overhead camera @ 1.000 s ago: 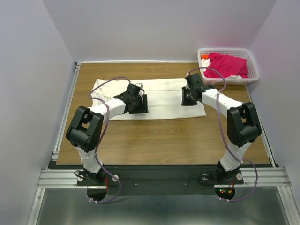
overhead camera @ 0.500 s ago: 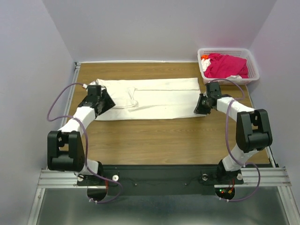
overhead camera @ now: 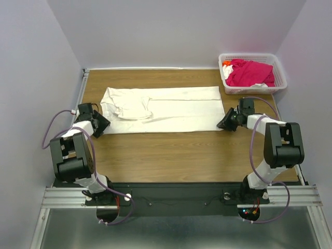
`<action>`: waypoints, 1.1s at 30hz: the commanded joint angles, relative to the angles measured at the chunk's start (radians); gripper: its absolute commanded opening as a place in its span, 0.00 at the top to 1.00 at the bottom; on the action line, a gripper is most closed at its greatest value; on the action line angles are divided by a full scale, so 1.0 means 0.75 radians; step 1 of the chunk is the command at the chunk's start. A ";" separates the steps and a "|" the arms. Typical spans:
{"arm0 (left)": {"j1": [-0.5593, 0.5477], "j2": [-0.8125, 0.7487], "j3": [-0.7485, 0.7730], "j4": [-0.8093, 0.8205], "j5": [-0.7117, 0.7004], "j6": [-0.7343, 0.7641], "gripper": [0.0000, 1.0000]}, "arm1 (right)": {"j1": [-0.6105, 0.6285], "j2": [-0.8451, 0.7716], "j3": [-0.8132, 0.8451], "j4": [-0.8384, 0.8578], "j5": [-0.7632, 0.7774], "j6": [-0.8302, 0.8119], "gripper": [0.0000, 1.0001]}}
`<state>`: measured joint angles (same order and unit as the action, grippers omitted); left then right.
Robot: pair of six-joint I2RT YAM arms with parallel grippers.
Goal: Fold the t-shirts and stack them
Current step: Fold the tshirt
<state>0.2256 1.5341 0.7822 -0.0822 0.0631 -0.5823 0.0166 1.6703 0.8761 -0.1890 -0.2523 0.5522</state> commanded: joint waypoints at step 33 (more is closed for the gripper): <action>-0.272 -0.499 -0.080 -0.118 0.098 -0.125 0.09 | 0.229 -0.213 0.157 -0.153 0.200 -0.123 0.32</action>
<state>0.1085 1.1194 0.7048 -0.2150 0.0883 -0.6338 0.1284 1.4590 0.9463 -0.2985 -0.0830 0.5175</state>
